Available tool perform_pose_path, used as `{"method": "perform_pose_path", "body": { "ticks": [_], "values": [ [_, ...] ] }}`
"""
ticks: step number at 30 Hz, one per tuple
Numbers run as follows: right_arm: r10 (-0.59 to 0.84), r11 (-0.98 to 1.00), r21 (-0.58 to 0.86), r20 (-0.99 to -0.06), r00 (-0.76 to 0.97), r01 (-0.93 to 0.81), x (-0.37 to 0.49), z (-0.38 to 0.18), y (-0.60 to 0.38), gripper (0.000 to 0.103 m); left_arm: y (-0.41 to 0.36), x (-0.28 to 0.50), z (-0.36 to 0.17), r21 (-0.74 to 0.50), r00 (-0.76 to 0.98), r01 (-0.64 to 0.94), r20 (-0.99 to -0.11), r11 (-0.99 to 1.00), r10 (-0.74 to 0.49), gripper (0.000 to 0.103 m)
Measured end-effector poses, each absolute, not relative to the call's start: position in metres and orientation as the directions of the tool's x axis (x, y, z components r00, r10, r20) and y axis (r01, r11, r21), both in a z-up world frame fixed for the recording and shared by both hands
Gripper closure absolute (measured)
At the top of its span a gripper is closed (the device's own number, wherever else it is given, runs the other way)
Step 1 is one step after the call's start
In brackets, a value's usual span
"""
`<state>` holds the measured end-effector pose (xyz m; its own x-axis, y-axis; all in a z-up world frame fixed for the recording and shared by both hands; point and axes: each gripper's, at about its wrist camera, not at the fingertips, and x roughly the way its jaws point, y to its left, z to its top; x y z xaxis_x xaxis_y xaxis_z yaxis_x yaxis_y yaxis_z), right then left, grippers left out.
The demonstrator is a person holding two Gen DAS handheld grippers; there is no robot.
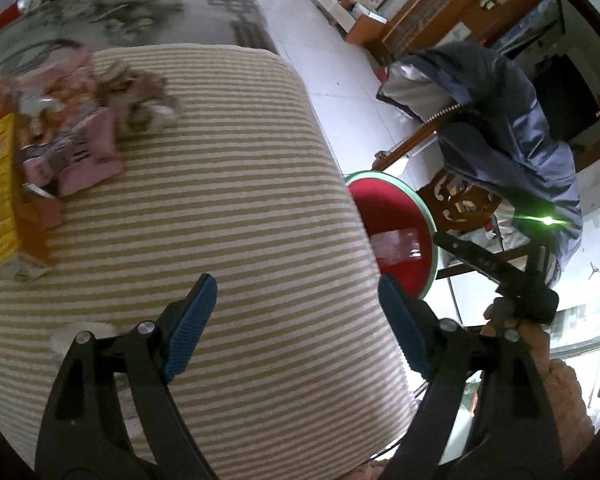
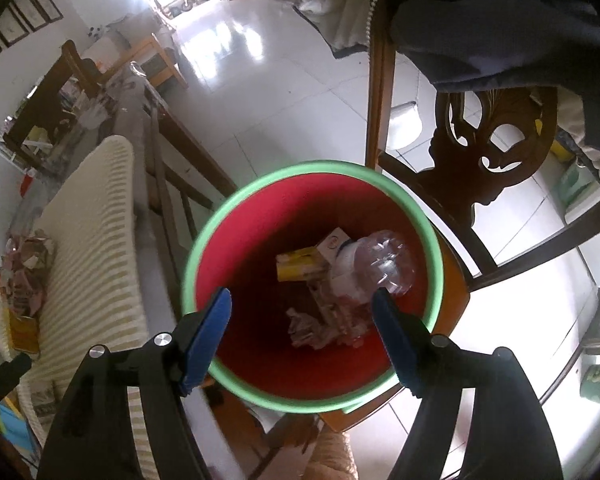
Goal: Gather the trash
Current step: 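Move both tools back to the table toward the white paper cup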
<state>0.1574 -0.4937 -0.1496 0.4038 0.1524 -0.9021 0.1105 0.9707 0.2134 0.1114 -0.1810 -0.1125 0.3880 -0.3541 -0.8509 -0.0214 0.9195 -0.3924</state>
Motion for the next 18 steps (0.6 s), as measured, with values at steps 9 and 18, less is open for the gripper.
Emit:
{"method": "perform_pose_path", "body": {
  "ticks": [9, 18],
  "values": [
    [0.175, 0.973, 0.224, -0.859, 0.481, 0.046, 0.132, -0.105, -0.413, 0.031, -0.118, 0.082, -0.105, -0.408, 0.417, -0.013, -0.832, 0.913, -0.366, 0.023],
    [0.265, 0.963, 0.254, -0.829, 0.493, -0.089, 0.108, -0.083, -0.305, 0.028, -0.042, 0.053, -0.091, -0.396, 0.47, -0.049, -0.819, 0.917, -0.329, 0.023]
  ]
}}
